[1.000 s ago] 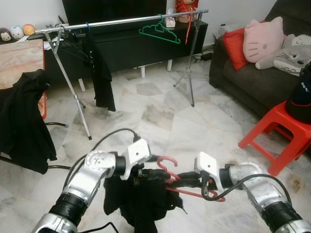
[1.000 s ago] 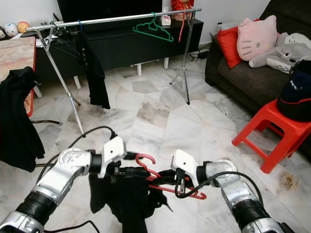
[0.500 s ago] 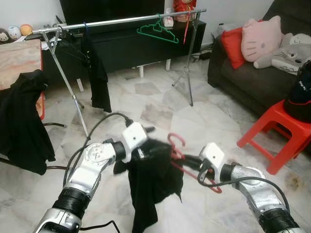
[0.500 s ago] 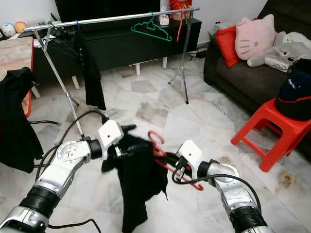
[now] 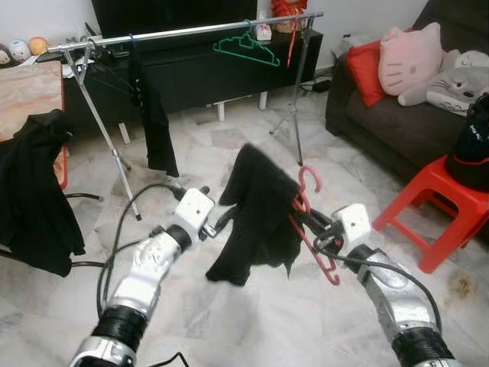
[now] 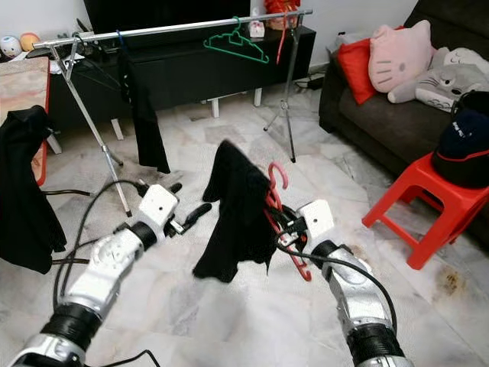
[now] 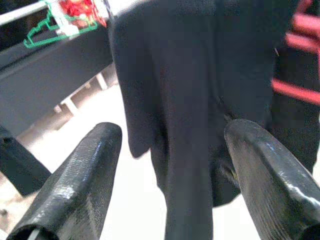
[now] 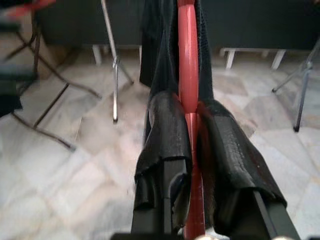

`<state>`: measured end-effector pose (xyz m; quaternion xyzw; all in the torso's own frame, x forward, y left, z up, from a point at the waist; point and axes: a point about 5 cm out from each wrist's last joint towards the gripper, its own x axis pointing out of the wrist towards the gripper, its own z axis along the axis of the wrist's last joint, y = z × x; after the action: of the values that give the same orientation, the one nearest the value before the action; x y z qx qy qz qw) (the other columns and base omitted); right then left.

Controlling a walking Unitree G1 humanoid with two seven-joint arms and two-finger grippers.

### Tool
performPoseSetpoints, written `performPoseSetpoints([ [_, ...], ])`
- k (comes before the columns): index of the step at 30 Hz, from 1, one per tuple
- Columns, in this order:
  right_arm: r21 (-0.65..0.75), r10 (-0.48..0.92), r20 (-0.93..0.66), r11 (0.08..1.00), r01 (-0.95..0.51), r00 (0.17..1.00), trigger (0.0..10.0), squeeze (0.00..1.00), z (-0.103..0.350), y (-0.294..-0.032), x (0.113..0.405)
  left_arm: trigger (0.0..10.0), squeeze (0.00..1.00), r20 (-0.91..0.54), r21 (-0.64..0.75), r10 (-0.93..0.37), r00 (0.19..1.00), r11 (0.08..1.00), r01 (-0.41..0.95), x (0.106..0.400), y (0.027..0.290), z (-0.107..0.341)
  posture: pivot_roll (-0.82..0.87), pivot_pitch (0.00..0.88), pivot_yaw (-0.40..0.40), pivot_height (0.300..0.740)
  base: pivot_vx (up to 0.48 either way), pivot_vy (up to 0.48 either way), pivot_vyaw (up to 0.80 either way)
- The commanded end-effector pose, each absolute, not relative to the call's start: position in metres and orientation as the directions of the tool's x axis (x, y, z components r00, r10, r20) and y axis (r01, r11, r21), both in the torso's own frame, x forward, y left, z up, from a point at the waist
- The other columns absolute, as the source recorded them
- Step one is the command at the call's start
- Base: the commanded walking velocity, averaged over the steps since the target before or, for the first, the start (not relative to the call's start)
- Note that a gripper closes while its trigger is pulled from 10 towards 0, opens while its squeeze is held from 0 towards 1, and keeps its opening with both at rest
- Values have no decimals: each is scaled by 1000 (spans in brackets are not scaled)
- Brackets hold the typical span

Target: Hang hanger

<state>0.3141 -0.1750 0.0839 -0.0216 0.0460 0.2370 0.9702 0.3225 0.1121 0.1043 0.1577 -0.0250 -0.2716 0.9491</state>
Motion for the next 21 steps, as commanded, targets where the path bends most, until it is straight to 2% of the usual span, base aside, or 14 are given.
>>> performPoseSetpoints([
  [1,-22,461,5,887,-461,887,0,0,107,-166,323,10000,0,-87,292,-527,846,798,527,317,99,91,-101,0,-20,740,0,0,0],
  [7,1,452,19,892,-452,892,0,0,108,-159,327,10000,0,-137,236,-502,854,820,521,311,74,75,-104,0,-23,740,0,0,0],
  [21,40,527,24,848,-528,849,0,0,107,-134,322,10000,0,-179,221,-402,898,873,435,315,58,67,-107,0,-23,740,0,0,0],
])
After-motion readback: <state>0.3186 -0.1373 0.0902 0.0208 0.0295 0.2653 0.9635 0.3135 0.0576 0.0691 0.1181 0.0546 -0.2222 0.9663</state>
